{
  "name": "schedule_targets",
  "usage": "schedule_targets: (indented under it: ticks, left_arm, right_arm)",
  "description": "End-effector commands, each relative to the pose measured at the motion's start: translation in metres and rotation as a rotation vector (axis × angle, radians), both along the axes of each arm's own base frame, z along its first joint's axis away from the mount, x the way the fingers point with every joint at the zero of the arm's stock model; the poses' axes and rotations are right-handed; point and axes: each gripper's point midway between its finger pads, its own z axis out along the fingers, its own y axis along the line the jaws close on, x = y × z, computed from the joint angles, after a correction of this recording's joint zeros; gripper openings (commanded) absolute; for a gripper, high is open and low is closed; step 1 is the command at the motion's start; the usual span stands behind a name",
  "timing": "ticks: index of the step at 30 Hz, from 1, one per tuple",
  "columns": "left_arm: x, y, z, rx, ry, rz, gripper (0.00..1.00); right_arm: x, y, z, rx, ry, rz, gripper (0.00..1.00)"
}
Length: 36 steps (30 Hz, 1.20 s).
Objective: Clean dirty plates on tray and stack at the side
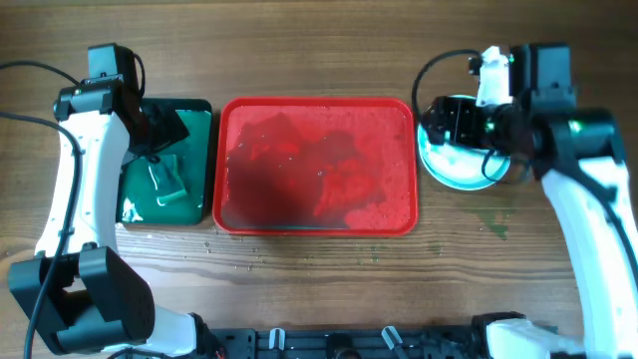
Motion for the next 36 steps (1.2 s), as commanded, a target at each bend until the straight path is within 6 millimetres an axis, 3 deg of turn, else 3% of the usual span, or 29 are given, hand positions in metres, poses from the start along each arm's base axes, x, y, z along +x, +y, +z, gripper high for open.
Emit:
schedule_targets:
  ticks: [1,5,7,9,13,14,16,20,22,27,30,33,36]
  left_arm:
    - [0.000,-0.001,-0.003,-0.015,0.002,0.017,1.00]
    - [0.000,-0.001,-0.003,-0.015,0.002,0.017,1.00]
    - [0.000,-0.001,-0.003,-0.015,0.002,0.017,1.00]
    - [0.000,-0.001,-0.003,-0.015,0.002,0.017,1.00]
    - [0.000,-0.001,-0.003,-0.015,0.002,0.017,1.00]
    - [0.000,-0.001,-0.003,-0.015,0.002,0.017,1.00]
    - [0.000,-0.001,-0.003,-0.015,0.002,0.017,1.00]
    - [0.000,-0.001,-0.003,-0.015,0.002,0.017,1.00]
    - [0.000,-0.001,-0.003,-0.015,0.002,0.017,1.00]
    - [0.000,-0.001,-0.003,-0.015,0.002,0.017,1.00]
    - [0.000,-0.001,-0.003,-0.015,0.002,0.017,1.00]
    - [0.000,-0.001,-0.003,-0.015,0.002,0.017,1.00]
    - [0.000,-0.001,-0.003,-0.015,0.002,0.017,1.00]
  right_arm:
    - [-0.026,0.028,0.053,0.207,-0.071,0.028,1.00]
    - [-0.031,0.019,0.052,0.209,-0.038,-0.071,1.00]
    - [-0.026,0.010,0.050,0.084,-0.110,0.012,1.00]
    - [-0.014,0.012,0.061,-0.005,-0.241,0.142,1.00]
    - [0.001,0.002,0.070,-0.109,-0.349,0.158,0.99]
    - [0.000,-0.007,0.069,-0.181,-0.388,0.164,1.00]
    - [-0.022,-0.015,0.069,-0.319,-0.566,0.248,1.00]
    - [-0.073,-0.015,0.035,-0.322,-0.783,0.252,1.00]
    - [-0.081,-0.015,0.012,-0.269,-0.878,0.200,1.00]
    - [-0.090,-0.016,-0.012,-0.121,-1.215,0.060,1.00]
    - [-0.094,-0.017,-0.029,-0.089,-1.204,0.037,1.00]
    - [-0.095,-0.018,-0.063,-0.092,-1.065,0.045,1.00]
    - [-0.095,-0.016,-0.065,-0.062,-1.049,0.041,1.00]
